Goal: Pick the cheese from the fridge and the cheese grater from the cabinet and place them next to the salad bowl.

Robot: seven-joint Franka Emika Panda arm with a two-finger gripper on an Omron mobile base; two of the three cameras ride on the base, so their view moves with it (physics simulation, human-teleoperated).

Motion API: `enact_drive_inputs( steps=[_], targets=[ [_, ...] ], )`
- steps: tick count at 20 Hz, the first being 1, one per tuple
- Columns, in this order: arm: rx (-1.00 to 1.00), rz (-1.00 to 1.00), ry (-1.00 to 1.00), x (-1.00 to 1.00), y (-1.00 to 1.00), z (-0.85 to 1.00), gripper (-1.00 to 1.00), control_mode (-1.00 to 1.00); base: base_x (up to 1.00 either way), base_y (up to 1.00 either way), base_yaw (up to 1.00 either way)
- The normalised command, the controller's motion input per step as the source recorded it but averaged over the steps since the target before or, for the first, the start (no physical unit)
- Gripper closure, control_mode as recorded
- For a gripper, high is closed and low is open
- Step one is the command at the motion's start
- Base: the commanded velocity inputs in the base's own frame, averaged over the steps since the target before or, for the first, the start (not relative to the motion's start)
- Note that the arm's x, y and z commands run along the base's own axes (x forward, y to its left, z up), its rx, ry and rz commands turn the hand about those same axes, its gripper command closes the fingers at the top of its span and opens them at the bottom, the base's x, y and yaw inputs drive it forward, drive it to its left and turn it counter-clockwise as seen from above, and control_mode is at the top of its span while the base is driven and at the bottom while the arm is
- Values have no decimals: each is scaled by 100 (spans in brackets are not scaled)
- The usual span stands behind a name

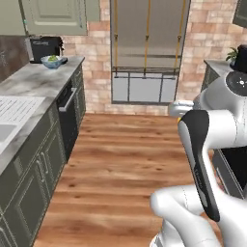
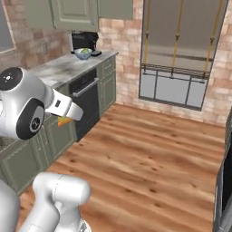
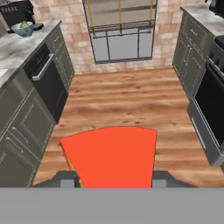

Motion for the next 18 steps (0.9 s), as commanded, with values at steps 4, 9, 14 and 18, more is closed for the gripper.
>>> enact_drive_inputs(
  steps=[4, 9, 14, 18],
  targets=[
    [0, 0, 0, 0, 0, 0, 100, 100, 92, 0, 12],
    [0, 0, 0, 0, 0, 0, 100, 100, 92, 0, 11],
    [0, 0, 0, 0, 0, 0, 100, 100, 91, 0, 11],
    [0, 0, 0, 0, 0, 0, 100, 100, 90, 0, 8]
  ],
)
